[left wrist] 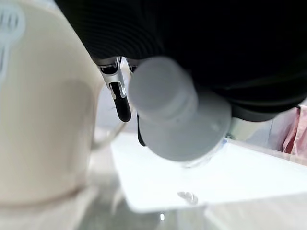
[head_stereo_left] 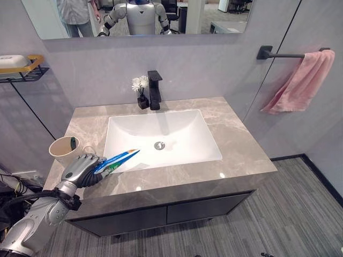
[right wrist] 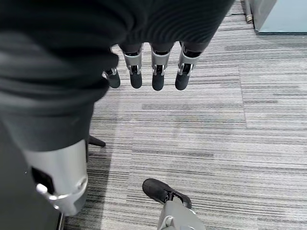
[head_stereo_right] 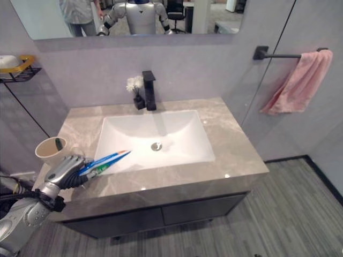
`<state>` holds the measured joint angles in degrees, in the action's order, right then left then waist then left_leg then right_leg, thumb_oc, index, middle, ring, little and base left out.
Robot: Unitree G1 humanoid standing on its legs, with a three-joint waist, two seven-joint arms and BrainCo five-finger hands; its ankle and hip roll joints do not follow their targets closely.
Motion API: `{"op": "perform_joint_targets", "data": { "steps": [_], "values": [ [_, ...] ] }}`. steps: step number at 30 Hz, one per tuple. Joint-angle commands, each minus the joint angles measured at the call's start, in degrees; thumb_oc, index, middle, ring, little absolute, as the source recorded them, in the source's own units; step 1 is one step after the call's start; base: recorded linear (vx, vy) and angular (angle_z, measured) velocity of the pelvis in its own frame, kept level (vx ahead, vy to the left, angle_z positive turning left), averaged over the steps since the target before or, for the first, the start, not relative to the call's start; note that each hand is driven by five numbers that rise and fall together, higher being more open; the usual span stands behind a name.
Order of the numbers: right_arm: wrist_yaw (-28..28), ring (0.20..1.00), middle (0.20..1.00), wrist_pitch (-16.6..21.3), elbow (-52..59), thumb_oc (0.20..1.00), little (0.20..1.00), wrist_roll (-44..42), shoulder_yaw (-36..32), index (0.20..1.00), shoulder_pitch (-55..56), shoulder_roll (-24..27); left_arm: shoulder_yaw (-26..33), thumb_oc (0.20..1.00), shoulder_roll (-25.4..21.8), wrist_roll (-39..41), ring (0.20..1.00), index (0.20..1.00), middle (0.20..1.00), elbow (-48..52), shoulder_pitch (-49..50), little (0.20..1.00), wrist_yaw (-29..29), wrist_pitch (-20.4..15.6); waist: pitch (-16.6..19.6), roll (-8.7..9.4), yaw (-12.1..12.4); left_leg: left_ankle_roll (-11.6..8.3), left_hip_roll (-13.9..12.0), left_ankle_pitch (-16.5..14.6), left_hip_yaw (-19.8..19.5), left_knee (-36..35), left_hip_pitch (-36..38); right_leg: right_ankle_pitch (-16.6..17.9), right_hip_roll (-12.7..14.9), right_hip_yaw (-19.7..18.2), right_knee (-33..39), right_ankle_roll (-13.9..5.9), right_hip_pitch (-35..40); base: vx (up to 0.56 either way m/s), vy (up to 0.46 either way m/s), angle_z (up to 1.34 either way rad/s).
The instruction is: Put brush and paste in cup on sink, flatten towel.
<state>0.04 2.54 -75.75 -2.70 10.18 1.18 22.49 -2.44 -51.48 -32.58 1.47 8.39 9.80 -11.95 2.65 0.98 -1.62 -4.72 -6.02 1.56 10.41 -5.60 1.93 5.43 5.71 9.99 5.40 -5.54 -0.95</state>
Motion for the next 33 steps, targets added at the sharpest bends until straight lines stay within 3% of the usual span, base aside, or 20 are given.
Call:
{"op": "perform_joint_targets", "data": {
  "steps": [1, 10, 16, 17, 18, 22, 23, 28, 31, 32, 33],
  "values": [
    [-1.38, 1.0, 1.0, 0.79, -2.4, 1.0, 1.0, -4.18, -0.35, 1.0, -3.65, 0.57, 7.14, 0.2, -0.91, -0.22, 0.2, 0.2, 0.2, 2.11, -8.2, 0.2, 7.98, 0.22, 0.98, -0.26, -1.2, -1.67, -2.79, -3.34, 1.28, 0.6, 2.84, -1.66, 3.69, -3.41, -0.4, -4.61, 1.54, 0.0, 0.0, 0.0],
    [-3.21, 1.0, 1.0, 2.05, -1.62, 1.0, 1.0, -11.04, -4.18, 1.0, -4.41, 1.81, 9.73, 0.2, -2.21, -1.82, 0.2, 0.2, 0.2, 4.69, -15.01, 0.2, 12.75, 0.69, 1.84, 0.08, -2.12, -1.98, -2.94, -3.02, 1.32, 0.6, 2.78, -1.42, 3.71, -3.38, -0.4, -4.53, 1.67, 0.0, -0.001, 0.0],
    [-8.86, 1.0, 1.0, 5.18, 4.33, 1.0, 1.0, -20.28, -15.12, 1.0, -5.81, 10.09, 9.74, 0.2, -5.81, -4.68, 0.2, 0.2, 0.2, 6.13, -22.69, 0.2, 16.97, 1.14, 2.32, 0.14, -3.57, -2.11, -2.86, -2.78, 1.15, 0.6, 2.28, -0.96, 3.79, -3.16, -0.4, -4.77, 1.53, 0.0, 0.0, 0.0],
    [-10.07, 1.0, 1.0, 5.94, 8.01, 1.0, 1.0, -20.85, -16.59, 1.0, -5.68, 10.85, 10.02, 0.2, -6.04, -5.12, 0.2, 0.2, 0.2, 6.24, -23.17, 0.2, 17.43, 1.21, 2.41, 0.08, -3.74, -2.06, -2.87, -2.76, 1.18, 0.6, 2.2, -0.9, 3.83, -3.15, -0.4, -4.81, 1.43, -0.01, 0.024, -0.03],
    [-12.98, 1.0, 1.0, 8.55, 20.69, 1.0, 1.0, -21.38, -20.16, 1.0, -4.9, 12.47, 11.22, 0.2, -6.48, -6.67, 0.2, 0.2, 0.2, 6.43, -24.29, 0.2, 18.95, 1.46, 2.59, -0.16, -4.63, -1.97, -2.88, -2.8, 1.37, 0.6, 2.15, -0.68, 3.97, -3.35, -0.4, -4.87, 1.12, -0.01, 0.025, -0.05],
    [-16.74, 1.0, 1.0, 11.55, 51.11, 1.0, 1.0, -16.8, -24.83, 1.0, -6.28, 15.53, 11.7, 0.2, -7.8, -8.2, 0.2, 0.2, 0.2, 7.12, -27.59, 0.2, 19.45, 1.47, 3.19, -0.18, -5.33, -1.63, -2.73, -2.8, 1.94, 0.6, 2.43, -0.42, 4.11, -4.03, -0.4, -4.71, 0.93, -0.01, 0.023, -0.12],
    [-16.82, 1.0, 1.0, 11.48, 51.27, 1.0, 1.0, -16.77, -24.9, 1.0, -6.26, 15.47, 11.59, 0.2, -7.83, -8.22, 0.2, 0.2, 0.2, 7.03, -27.8, 0.2, 19.44, 1.51, 3.12, -0.15, -5.3, -1.62, -2.73, -2.8, 1.95, 0.6, 2.42, -0.42, 4.12, -4.03, -0.4, -4.71, 0.91, 0.0, 0.0, 0.0],
    [-15.64, 1.0, 1.0, 12.51, 58.93, 1.0, 1.0, -15.75, -21.5, 1.0, -12.58, 17.28, 9.4, 0.2, -8.7, -7.88, 0.2, 0.2, 0.2, 6.81, -32.04, 0.2, 19.72, 1.67, 3.33, 0.12, -4.81, -1.49, -2.68, -2.73, 2.09, 0.6, 2.58, -0.4, 4.16, -4.2, -0.4, -4.64, 0.97, 0.0, 0.0, 0.0],
    [-9.74, 1.0, 1.0, 13.7, 64.89, 1.0, 1.0, -24.69, -13.04, 1.0, -20.93, 15.7, 5.31, 0.2, -8.42, -6.73, 0.2, 0.2, 0.2, 6.29, -37.14, 0.2, 19.87, 1.85, 3.46, 0.35, -4.16, -1.42, -2.73, -2.76, 2.24, 0.6, 3.01, -0.48, 4.1, -4.46, -0.4, -4.51, 1.07, 0.0, 0.0, 0.0],
    [-5.96, 1.0, 1.0, 14.02, 65.6, 1.0, 1.0, -36.5, -6.24, 1.0, -26.81, 11.82, 2.63, 0.2, -8.02, -5.58, 0.2, 0.2, 0.2, 5.54, -40.01, 0.2, 20.25, 2.35, 3.58, 0.75, -3.44, -1.37, -2.65, -2.52, 2.53, 0.6, 3.11, -0.38, 4.07, -4.8, -0.4, -4.36, 1.05, -0.02, 0.008, -0.06],
    [-4.83, 1.0, 1.0, 13.3, 65.82, 1.0, 1.0, -41.31, -1.2, 1.0, -31.51, 9.1, 0.86, 0.2, -7.66, -4.95, 0.2, 0.2, 0.2, 5.31, -41.86, 0.2, 20.7, 3.04, 3.84, 0.99, -2.78, -1.39, -2.67, -2.44, 2.79, 0.6, 3.35, -0.36, 4.01, -5.04, -0.4, -4.29, 1.09, -0.03, 0.004, -0.18]
  ]
}}
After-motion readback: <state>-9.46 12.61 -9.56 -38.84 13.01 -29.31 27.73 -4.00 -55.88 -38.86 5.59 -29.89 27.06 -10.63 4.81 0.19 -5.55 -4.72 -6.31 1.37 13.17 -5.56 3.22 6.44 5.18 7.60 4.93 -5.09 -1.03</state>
